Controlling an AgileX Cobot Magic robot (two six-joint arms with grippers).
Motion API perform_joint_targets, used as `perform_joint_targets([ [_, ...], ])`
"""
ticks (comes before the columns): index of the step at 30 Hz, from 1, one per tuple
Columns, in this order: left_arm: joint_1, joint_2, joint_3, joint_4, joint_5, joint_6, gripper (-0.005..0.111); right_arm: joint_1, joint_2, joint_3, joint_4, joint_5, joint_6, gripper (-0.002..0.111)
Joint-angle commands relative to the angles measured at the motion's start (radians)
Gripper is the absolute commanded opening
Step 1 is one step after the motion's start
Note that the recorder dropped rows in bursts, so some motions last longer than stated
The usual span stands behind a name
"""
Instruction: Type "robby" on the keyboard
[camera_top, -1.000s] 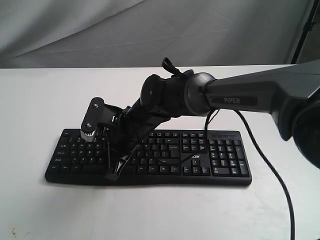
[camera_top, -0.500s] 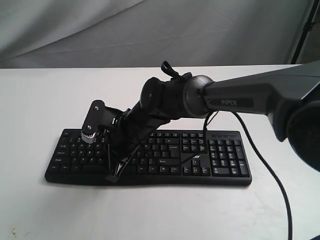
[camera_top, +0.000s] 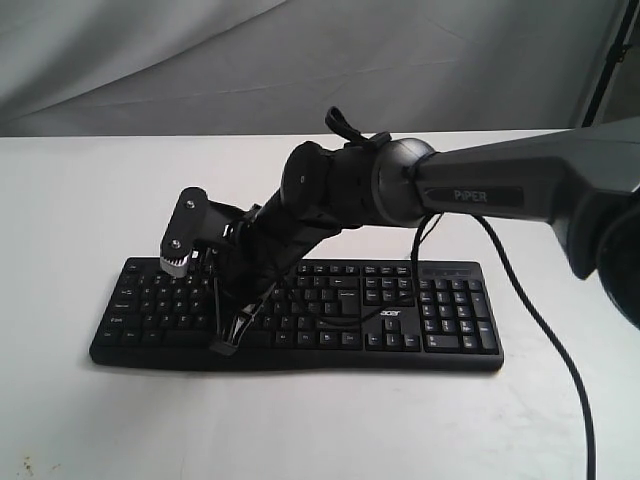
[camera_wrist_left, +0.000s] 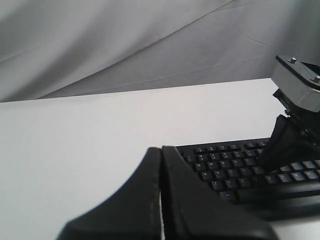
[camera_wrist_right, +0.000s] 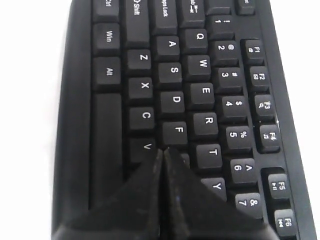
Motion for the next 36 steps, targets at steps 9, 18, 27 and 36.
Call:
perform_joint_targets([
  [9, -0.006, -0.003, 0.004, 0.005, -0.005, -0.003, 0.000, -0.008, -0.012, -0.005, -0.007, -0.002, 0.013, 0.000],
  [18, -0.006, -0.003, 0.004, 0.005, -0.005, -0.003, 0.000, -0.008, 0.013, -0.005, -0.001, 0.011, 0.013, 0.000],
  [27, -0.006, -0.003, 0.004, 0.005, -0.005, -0.003, 0.000, -0.008, 0.034, -0.005, 0.001, 0.014, 0.013, 0.000],
  [36, -0.006, -0.003, 0.004, 0.005, -0.005, -0.003, 0.000, -0.008, -0.023, -0.005, -0.007, 0.011, 0.013, 0.000],
])
